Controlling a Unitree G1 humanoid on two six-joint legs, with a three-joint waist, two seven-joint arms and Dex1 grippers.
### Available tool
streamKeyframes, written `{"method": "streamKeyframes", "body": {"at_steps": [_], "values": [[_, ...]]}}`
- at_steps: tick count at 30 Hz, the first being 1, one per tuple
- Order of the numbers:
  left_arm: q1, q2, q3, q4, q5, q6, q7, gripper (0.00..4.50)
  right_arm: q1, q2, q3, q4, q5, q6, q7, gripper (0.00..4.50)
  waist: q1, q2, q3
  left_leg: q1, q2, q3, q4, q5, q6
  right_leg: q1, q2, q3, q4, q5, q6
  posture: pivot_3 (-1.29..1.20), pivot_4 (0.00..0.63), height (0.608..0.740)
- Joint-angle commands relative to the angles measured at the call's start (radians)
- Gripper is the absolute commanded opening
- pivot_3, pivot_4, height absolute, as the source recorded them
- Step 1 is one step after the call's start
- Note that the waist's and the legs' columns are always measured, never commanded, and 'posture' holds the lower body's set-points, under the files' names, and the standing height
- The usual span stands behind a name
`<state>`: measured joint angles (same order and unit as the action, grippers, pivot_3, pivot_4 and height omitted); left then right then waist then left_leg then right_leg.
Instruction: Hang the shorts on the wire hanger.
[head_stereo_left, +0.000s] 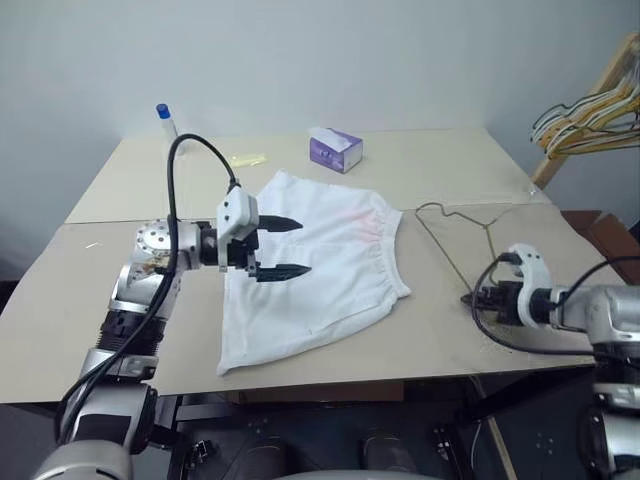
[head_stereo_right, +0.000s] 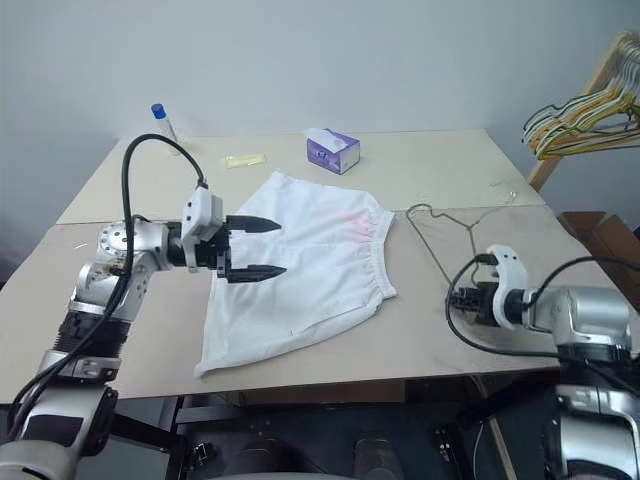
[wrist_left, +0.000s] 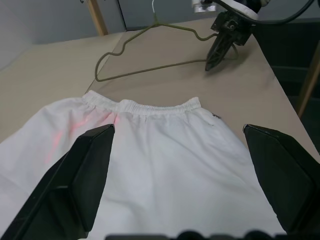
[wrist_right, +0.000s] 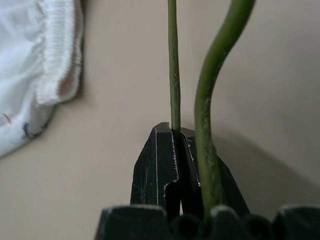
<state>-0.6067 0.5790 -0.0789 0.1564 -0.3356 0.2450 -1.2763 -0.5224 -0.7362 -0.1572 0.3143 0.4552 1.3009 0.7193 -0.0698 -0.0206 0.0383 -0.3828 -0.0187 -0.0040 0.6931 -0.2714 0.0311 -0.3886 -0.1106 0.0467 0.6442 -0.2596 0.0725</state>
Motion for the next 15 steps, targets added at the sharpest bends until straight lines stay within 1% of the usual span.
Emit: {"method": "streamKeyframes", "body": {"at_steps": [1,7,12,15], "values": [[0.003,0.019,0.029,-0.053,-0.024,0.005,0.006,4.47,-0.050,-0.012,0.038,0.057,0.010,0.019,0.042,0.00,0.002,0.000,0.000,0.000,0.000,0.000,0.000,0.000,0.000,0.000,0.000,0.000,0.000,0.000,0.000,-0.05,0.000,0.740],[0.027,0.036,0.035,-0.082,-0.030,0.010,0.019,4.47,-0.084,-0.034,0.085,0.110,0.017,0.010,0.118,0.00,0.006,0.000,0.000,0.000,0.000,0.000,0.000,0.000,0.000,0.000,0.000,-0.001,0.000,0.000,0.000,-0.03,0.000,0.740],[0.056,0.047,0.043,-0.117,-0.032,0.018,0.035,4.47,-0.048,-0.081,0.092,0.045,0.046,0.032,0.184,0.00,0.010,0.000,0.000,0.000,0.000,0.000,0.000,0.000,0.000,0.000,0.000,-0.001,0.000,0.000,0.000,0.00,0.000,0.740],[0.074,0.056,0.050,-0.138,-0.038,0.030,0.047,4.47,-0.032,-0.105,0.086,0.030,0.054,0.037,0.199,0.00,0.018,0.000,0.000,0.000,0.000,0.000,0.000,0.000,0.000,0.000,0.000,-0.001,0.000,0.000,0.000,0.01,0.000,0.740]]}}
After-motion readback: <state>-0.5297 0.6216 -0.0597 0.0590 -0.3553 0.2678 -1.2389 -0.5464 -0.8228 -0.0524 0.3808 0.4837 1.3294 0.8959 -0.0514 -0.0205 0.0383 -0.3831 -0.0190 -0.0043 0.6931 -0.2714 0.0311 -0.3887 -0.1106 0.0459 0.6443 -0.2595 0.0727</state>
